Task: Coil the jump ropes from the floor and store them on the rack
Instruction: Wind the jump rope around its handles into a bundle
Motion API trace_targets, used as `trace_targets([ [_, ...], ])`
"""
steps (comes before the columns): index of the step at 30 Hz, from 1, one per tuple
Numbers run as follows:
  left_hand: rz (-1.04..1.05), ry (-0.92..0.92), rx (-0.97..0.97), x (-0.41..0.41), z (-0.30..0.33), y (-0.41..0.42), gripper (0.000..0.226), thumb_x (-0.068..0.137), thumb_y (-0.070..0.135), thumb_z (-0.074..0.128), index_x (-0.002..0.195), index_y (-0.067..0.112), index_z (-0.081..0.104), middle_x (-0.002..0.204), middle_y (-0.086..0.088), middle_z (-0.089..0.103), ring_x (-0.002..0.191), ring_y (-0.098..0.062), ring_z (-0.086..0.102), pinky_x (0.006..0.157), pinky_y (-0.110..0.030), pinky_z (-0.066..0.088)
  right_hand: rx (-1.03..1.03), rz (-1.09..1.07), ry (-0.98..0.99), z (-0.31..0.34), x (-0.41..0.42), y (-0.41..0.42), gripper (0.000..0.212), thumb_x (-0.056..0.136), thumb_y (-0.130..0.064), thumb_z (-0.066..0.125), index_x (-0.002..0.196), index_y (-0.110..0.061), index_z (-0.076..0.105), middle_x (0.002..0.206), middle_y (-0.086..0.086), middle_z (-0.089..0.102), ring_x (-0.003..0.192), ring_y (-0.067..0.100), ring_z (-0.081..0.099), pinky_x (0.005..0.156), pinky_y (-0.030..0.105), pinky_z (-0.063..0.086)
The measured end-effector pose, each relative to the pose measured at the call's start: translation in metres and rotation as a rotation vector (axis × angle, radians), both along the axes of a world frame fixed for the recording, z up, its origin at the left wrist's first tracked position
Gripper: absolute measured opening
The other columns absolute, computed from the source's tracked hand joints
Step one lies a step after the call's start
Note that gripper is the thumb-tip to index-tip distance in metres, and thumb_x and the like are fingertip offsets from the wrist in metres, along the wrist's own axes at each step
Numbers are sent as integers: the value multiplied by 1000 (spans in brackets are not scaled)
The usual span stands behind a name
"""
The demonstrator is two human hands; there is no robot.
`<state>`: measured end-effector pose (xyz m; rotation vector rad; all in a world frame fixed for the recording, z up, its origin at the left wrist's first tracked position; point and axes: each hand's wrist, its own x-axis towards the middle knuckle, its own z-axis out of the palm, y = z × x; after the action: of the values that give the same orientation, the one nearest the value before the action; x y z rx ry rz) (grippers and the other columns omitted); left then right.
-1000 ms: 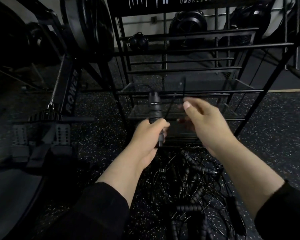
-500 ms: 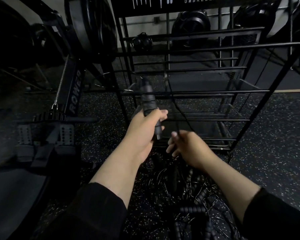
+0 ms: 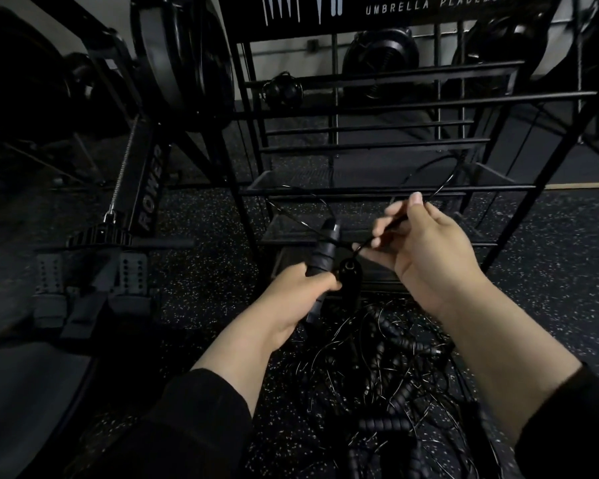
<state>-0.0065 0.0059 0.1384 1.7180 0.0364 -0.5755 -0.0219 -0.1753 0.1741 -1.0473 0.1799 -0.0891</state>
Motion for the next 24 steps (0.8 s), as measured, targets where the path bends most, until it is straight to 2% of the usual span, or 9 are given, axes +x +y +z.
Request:
trace_targets([
  [3,-21,35,-51,-1,-4,-4,15,90,12,67,104,10,62,65,7,65,54,-6,61,57,-24,47,80,-12,1,5,0,0,40,111,-39,35,91,-12,57,72,6,64,64,19,60,82,50,61],
  [7,-42,114,-165,-7,-3,-15,13,96,7,62,89,17,58,57,9,59,48,-6,54,50,-22,41,120,-73,18,7,2,-4,40,111,-39,35,92,-11,58,72,7,66,63,19,62,79,46,62],
  [10,-31,148,-252,-12,-2,-21,11,96,10,63,106,14,66,82,-3,73,68,-16,67,67,-31,51,129,-99,12,6,2,-7,39,110,-38,36,94,-11,59,78,9,70,69,20,65,81,43,61],
  [12,20,160,-303,-13,-1,-24,22,96,15,66,118,14,67,98,-8,74,87,-25,69,82,-42,56,114,-86,3,6,3,-9,36,109,-39,40,104,-9,61,98,12,75,84,25,71,88,43,61],
  [14,109,174,-345,-12,-1,-26,22,95,17,68,117,11,67,96,-10,74,93,-32,68,94,-54,54,-27,-73,72,1,4,-11,35,106,-41,50,113,-8,62,115,10,74,101,25,72,93,44,59],
  [17,235,218,-374,-10,3,-27,24,95,18,69,116,6,68,102,-17,76,89,-35,71,83,-54,60,-693,8,248,-12,0,-9,51,95,-57,62,123,-15,66,118,1,71,109,20,68,101,41,53],
  [19,301,244,-358,-9,4,-26,22,97,19,68,114,6,70,106,-20,76,91,-35,74,80,-52,62,-794,200,330,-17,-11,4,57,89,-62,66,118,-13,68,115,6,74,107,24,70,91,36,56],
  [21,314,261,-314,-8,4,-23,23,98,21,66,111,4,72,103,-22,76,94,-38,75,84,-54,61,-576,423,430,-24,-22,21,48,89,-53,71,111,-10,69,107,16,76,96,33,75,68,37,61],
  [24,265,252,-225,-8,2,-15,27,96,23,69,111,1,70,97,-23,75,89,-38,74,80,-53,62,-435,509,432,-32,-29,37,33,96,-37,69,112,-8,67,107,22,75,85,35,73,55,34,57],
])
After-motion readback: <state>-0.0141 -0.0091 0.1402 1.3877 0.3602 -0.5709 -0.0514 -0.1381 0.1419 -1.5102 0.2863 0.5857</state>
